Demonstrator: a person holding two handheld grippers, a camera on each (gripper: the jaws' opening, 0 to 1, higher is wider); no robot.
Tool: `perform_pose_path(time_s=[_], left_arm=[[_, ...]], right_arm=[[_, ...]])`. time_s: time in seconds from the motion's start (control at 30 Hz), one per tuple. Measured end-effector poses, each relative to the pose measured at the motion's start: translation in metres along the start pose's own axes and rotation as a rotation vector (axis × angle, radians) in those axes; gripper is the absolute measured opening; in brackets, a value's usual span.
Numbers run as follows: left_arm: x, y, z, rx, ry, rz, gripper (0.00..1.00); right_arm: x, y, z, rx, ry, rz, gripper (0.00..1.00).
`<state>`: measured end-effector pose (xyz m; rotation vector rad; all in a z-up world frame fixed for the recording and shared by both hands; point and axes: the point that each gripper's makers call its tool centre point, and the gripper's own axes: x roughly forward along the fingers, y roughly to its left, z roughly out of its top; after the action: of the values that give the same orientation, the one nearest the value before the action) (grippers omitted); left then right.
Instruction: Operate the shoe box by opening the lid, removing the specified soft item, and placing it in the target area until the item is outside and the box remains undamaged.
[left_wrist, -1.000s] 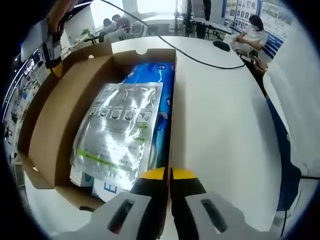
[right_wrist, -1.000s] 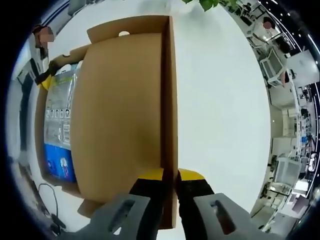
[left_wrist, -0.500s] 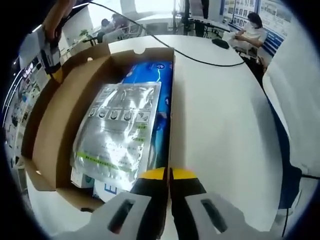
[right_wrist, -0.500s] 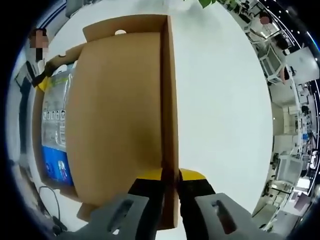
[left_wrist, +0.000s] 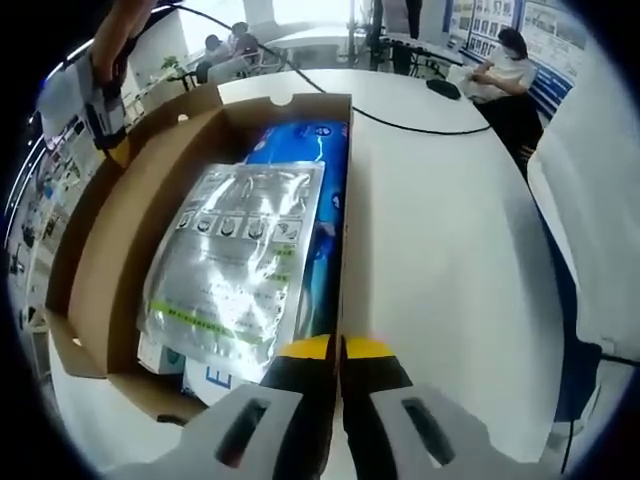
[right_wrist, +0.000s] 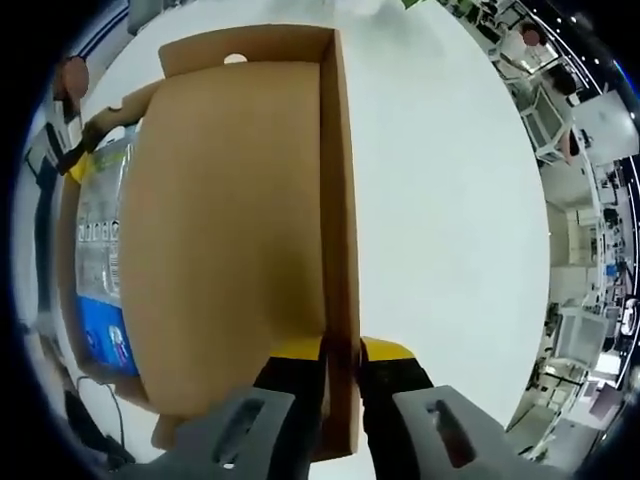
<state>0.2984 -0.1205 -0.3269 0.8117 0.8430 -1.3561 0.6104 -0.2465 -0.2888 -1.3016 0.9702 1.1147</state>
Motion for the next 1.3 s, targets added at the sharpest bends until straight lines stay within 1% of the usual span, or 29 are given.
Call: perform_pose_path(time_s=[0.3, 0.5, 0.7, 0.87, 1.17, 1.3], left_arm=[[0.0, 0.0, 0.0, -0.001, -0.001, -0.002, 0.01], [0.001, 0.0, 0.0, 0.001, 0.005, -0.002, 0.01], [0.001, 0.0, 0.0, -0.007, 0.004, -0.005, 0.01], [0.002, 0.0, 0.0, -0.007, 0.004, -0.002, 0.01], [0.002, 0.001, 0.0, -0.014, 0.001, -0.005, 0.01], [0.003, 0.001, 0.0, -0.017, -0.002, -0.005, 0.01]], right_arm=[[0.012, -0.001, -0.003, 0.006, 0.008, 0.006, 0.12], [0.013, 0.0, -0.01, 0.017, 0.001, 0.001, 0.12], [0.014, -0.001, -0.008, 0.008, -0.001, -0.001, 0.12], [0.014, 0.001, -0.007, 0.017, 0.003, -0.002, 0.13], [0.012, 0.006, -0.001, 0.025, -0.012, 0.01, 0.15], [0.016, 0.006, 0.001, 0.021, -0.011, 0.013, 0.15]])
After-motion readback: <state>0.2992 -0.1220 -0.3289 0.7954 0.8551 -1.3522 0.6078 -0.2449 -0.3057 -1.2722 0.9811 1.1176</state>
